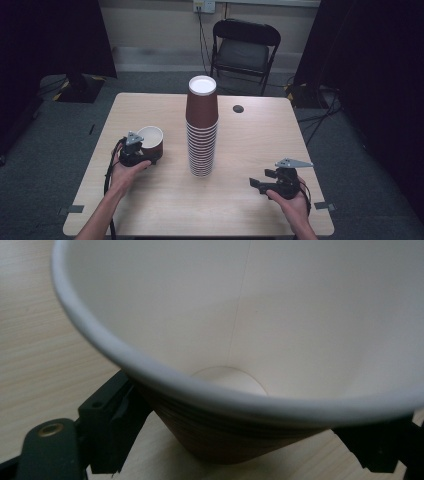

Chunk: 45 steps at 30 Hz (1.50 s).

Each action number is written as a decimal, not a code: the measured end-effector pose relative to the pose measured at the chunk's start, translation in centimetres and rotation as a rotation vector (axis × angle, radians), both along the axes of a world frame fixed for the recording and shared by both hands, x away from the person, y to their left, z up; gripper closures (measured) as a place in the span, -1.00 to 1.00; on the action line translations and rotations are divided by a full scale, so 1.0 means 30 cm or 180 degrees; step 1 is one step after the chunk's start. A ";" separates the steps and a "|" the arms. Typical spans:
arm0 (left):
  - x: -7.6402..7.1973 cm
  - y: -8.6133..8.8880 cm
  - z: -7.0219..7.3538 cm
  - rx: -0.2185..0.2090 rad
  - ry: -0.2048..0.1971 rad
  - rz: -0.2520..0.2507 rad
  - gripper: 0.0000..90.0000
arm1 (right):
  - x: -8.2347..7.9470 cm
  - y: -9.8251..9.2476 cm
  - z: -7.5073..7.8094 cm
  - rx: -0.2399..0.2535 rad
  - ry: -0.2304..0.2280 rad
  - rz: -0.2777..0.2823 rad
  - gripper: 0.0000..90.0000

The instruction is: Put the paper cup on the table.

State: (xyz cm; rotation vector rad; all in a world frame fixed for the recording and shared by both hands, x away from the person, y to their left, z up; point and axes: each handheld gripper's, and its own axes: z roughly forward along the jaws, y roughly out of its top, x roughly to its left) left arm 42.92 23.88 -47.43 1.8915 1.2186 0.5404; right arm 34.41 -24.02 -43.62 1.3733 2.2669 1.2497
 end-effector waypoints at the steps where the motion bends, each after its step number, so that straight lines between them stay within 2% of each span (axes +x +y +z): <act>1: -0.010 0.009 -0.004 0.0003 -0.0010 -0.0009 -0.65 | 0.001 -0.001 -0.001 0.0007 0.0002 0.0001 -0.49; 5: -0.029 0.021 -0.007 0.0027 0.0047 -0.0030 -0.65 | -0.001 0.000 0.002 0.0005 -0.0003 -0.0004 -0.49; 7: -0.036 0.023 -0.004 0.0026 0.0021 -0.0030 -0.65 | -0.001 -0.001 0.003 0.0020 -0.0014 -0.0007 -0.49; 12: -0.075 0.030 0.027 -0.0058 0.0012 -0.0054 -0.65 | -0.001 -0.010 0.003 0.0019 -0.0023 -0.0021 -0.49; 13: -0.092 0.038 0.042 -0.0132 0.0019 -0.0049 -0.65 | -0.001 -0.012 0.003 0.0019 -0.0026 -0.0031 -0.49; 18: -0.124 0.050 0.062 -0.0160 0.0010 -0.0060 -0.65 | -0.001 -0.018 0.004 0.0025 -0.0047 -0.0052 -0.49; 19: -0.140 0.055 0.065 -0.0146 0.0080 -0.0123 -0.65 | -0.002 -0.021 0.003 0.0023 -0.0039 -0.0063 -0.48; 20: -0.140 0.055 0.065 -0.0146 0.0080 -0.0123 -0.65 | -0.002 -0.021 0.003 0.0023 -0.0039 -0.0063 -0.48; 22: -0.170 0.057 0.072 -0.0213 0.0070 -0.0140 -0.65 | -0.003 -0.027 0.001 0.0023 -0.0037 -0.0078 -0.48; 26: -0.200 0.056 0.090 -0.0202 0.0092 -0.0199 -0.64 | 0.002 -0.030 -0.003 0.0015 -0.0028 -0.0107 -0.48; 28: -0.249 0.052 0.097 -0.0067 0.0126 -0.0264 -0.59 | 0.001 -0.031 -0.002 0.0015 -0.0038 -0.0104 -0.48; 31: -0.308 0.059 0.089 -0.0152 0.0228 -0.0248 -0.59 | -0.002 -0.036 -0.001 0.0008 -0.0057 -0.0113 -0.48; 33: -0.326 0.058 0.088 -0.0113 0.0194 -0.0259 -0.59 | 0.000 -0.039 -0.006 0.0010 -0.0061 -0.0124 -0.48; 35: -0.373 0.064 0.089 -0.0098 0.0154 -0.0291 -0.61 | 0.002 -0.039 -0.013 0.0006 -0.0033 -0.0134 -0.48; 37: -0.394 0.069 0.086 -0.0163 0.0096 -0.0251 -0.62 | -0.001 -0.040 -0.017 0.0002 -0.0042 -0.0139 -0.48; 45: -0.402 0.081 0.073 -0.0257 0.0090 -0.0264 -0.64 | 0.004 -0.050 -0.033 -0.0025 -0.0026 -0.0180 -0.51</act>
